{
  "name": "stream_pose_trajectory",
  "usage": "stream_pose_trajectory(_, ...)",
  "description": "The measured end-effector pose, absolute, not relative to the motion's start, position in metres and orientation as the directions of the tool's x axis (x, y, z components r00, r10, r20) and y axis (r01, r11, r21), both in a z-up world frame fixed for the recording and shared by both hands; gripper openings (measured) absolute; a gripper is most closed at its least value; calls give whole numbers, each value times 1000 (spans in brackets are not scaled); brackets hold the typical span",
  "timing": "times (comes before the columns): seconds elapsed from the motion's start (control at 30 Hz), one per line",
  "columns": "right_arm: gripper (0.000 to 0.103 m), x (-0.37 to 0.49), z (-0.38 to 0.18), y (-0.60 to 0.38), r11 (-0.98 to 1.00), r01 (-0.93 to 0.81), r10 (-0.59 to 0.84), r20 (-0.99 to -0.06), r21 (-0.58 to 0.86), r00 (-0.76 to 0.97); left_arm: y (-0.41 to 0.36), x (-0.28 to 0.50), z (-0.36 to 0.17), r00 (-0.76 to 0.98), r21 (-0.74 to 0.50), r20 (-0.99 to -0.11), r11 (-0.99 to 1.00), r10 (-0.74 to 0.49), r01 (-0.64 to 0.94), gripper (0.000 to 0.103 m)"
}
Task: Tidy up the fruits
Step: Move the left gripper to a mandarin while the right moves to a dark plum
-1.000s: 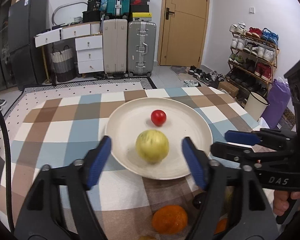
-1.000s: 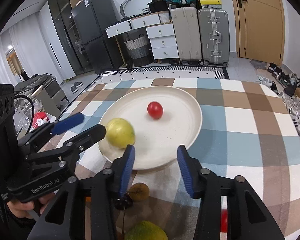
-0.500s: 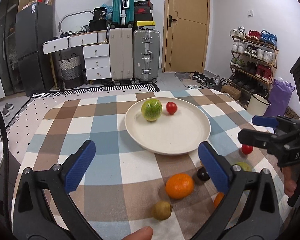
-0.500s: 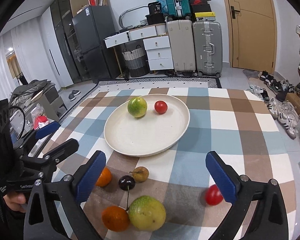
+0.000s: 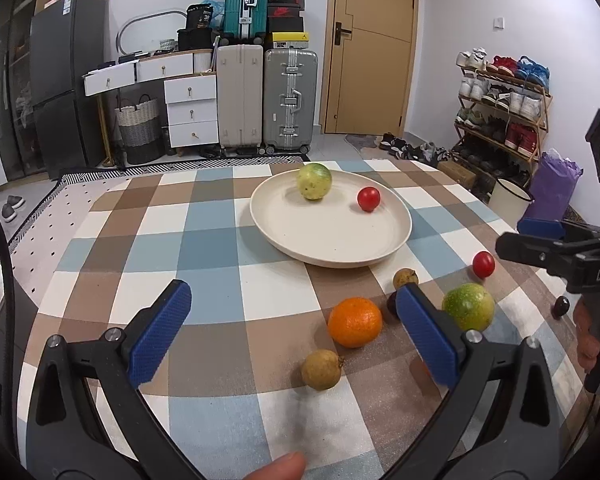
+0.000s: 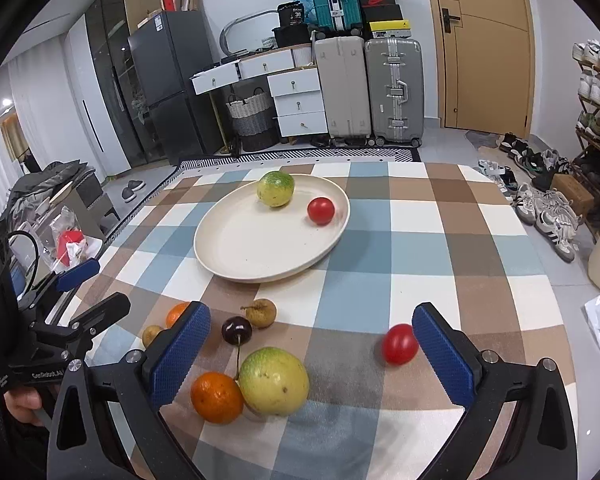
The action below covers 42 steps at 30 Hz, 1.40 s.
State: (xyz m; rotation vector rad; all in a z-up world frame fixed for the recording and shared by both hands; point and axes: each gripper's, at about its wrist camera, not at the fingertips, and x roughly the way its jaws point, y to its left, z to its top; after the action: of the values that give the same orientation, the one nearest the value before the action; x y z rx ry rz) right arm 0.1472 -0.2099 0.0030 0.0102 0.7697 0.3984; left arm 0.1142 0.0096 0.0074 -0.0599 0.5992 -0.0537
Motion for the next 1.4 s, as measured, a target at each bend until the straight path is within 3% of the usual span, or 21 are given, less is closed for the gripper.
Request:
stream_pose_trajectory(0.73,103,94,-5,-276,971,-220,213,-735,89,644,-13,114,-3,777,-86,-618,993,-120,85,102)
stream_pose_trajectory(1.13,101,51,-31,-335,986,-80,162,-771,143,616,-50,109,-16,726,-100,-663,983,-183,156,102)
stream_pose_trajectory(1.2,98,48,-36,-342,986,-65,163,-779,155,606,-56,108,-17,719,-102,-666,980,-197,174,102)
stream_pose_trajectory(1.33,82,51,-43,-345,985,-59,167,-786,164,595,-70,106,-21,705,-84,-674,971,-221,223,102)
stream_pose_trajectory(1.4,81,51,-45,-347,984,-57,168,-786,167,595,-76,105,-22,695,-85,-679,966,-235,243,101)
